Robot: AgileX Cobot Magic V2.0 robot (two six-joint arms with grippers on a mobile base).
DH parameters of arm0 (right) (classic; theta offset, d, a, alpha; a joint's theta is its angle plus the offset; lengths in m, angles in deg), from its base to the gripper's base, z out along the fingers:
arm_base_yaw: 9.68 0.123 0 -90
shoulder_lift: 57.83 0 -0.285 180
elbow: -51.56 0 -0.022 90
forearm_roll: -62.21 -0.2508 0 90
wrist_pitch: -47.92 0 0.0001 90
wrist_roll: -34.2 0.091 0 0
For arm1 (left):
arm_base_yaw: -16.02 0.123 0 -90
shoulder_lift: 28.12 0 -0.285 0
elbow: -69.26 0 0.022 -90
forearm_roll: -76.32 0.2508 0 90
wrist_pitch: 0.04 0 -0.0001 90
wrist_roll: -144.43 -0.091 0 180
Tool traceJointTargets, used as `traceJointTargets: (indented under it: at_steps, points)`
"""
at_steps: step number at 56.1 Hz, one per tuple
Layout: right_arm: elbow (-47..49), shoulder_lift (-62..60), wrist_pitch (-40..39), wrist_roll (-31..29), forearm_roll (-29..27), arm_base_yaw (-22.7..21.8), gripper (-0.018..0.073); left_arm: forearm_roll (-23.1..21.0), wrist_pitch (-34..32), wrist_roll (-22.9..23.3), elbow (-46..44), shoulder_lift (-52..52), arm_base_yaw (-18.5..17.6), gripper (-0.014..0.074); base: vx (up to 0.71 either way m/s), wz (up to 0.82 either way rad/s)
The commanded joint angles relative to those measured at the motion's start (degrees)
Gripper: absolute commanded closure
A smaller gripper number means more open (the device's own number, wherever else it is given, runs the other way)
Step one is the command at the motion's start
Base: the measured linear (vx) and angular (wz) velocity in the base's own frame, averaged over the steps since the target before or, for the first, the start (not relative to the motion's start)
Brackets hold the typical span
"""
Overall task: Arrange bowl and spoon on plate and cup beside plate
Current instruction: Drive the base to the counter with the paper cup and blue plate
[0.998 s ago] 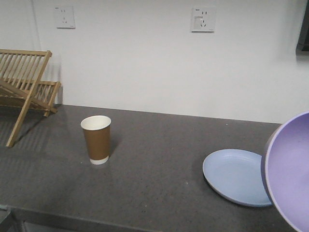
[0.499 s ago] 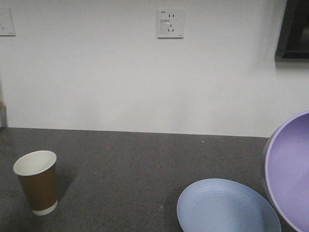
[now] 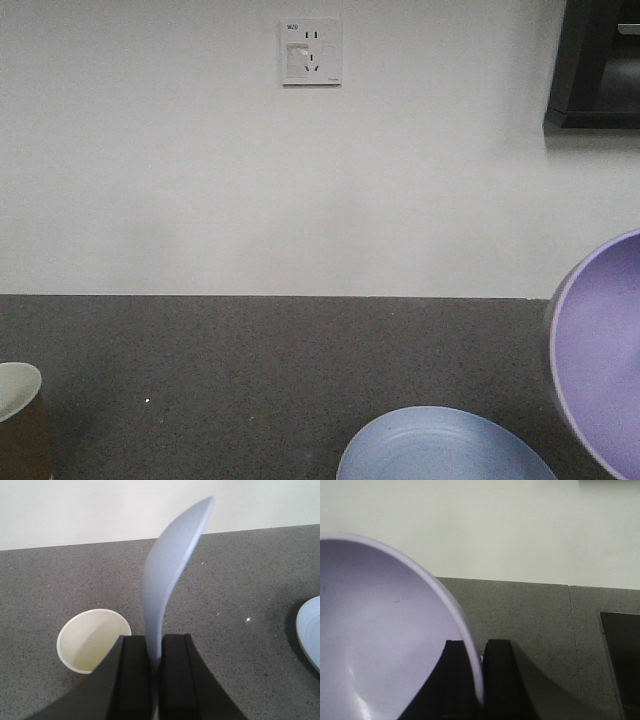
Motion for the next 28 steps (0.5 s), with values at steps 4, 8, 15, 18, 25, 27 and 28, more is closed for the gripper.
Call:
traceJointTargets:
  at_steps: [4, 8, 15, 18, 25, 27, 28]
  points:
    - [1.5, 0.2, -4.4, -0.2, -2.0, -0.3, 0.0568, -1.1, -4.4, 0.1, -1.6, -0.2, 0.0, 0.0596, 0.03, -0.01]
    - [1.5, 0.2, -4.4, -0.2, -2.0, -0.3, 0.0568, -1.1, -4.4, 0.1, -1.6, -0.2, 0.0, 0.0596, 0.02, -0.02]
    - [1.5, 0.2, -4.4, -0.2, -2.0, -0.3, 0.0568, -1.1, -4.4, 0.1, -1.6, -0.2, 0.0, 0.0596, 0.00, -0.01]
    - [1.5, 0.2, -4.4, -0.2, -2.0, -0.3, 0.0568, -1.1, -4.3, 0.1, -1.6, -0.3, 0.0, 0.0596, 0.00, 0.00]
    - [1.5, 0.2, -4.4, -0.2, -2.0, -0.3, 0.0568, -1.1, -4.3, 0.1, -1.6, -0.4, 0.0, 0.0596, 0.00, 0.00]
    - [1.5, 0.2, -4.4, -0.2, -2.0, -0.3, 0.0568, -1.1, -4.3, 0.1, -1.6, -0.4, 0.0, 0.0596, 0.00, 0.00]
    - [1.5, 0.2, -4.4, -0.2, -2.0, -0.3, 0.0568, -1.1, -4.3, 0.1, -1.6, -0.4, 0.0, 0.0596, 0.00, 0.00]
